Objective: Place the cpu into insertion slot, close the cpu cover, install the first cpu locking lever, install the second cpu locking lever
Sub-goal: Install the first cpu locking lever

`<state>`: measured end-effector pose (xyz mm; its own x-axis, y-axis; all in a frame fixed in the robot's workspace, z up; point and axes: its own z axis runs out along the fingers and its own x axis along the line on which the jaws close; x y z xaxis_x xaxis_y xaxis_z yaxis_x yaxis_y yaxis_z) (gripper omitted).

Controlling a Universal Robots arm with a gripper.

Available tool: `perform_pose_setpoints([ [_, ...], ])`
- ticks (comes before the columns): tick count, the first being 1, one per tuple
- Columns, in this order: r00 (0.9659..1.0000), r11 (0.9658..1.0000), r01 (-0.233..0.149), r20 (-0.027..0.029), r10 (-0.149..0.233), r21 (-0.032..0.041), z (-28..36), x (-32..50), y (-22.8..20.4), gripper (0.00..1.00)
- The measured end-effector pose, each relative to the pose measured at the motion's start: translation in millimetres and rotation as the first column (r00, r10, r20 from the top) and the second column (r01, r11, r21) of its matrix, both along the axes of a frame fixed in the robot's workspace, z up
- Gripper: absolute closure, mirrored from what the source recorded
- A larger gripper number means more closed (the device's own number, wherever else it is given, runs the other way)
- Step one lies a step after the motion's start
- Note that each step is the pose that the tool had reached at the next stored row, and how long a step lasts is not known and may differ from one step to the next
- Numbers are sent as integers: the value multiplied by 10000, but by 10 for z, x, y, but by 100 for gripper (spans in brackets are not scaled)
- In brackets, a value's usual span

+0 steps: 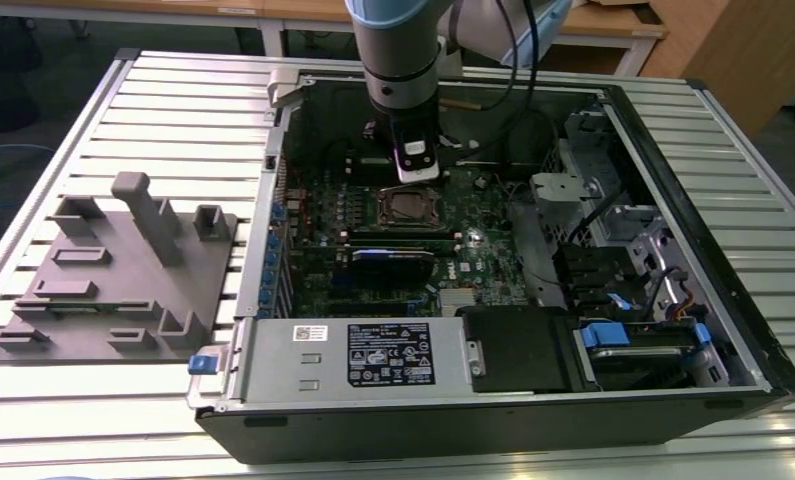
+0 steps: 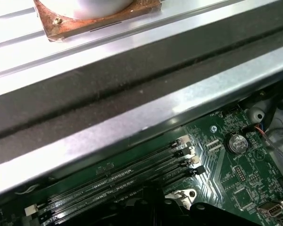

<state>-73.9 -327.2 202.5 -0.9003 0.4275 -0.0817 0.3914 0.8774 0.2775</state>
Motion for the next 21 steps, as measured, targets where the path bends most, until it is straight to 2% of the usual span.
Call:
perform_pose_setpoints([
  [6,10000,10000,2,84,-1,-50,-12,-1,0,89],
  [7,9999,10000,2,113,-1,-60,-16,-2,0,89],
  [10,9996,10000,3,265,0,-92,-29,-10,0,89],
  [12,9994,10000,3,337,0,-95,-36,-14,0,89],
  [16,9994,10000,5,350,-2,-97,-37,-17,2,89],
  [21,9994,10000,16,360,-12,-96,-37,-43,25,89],
])
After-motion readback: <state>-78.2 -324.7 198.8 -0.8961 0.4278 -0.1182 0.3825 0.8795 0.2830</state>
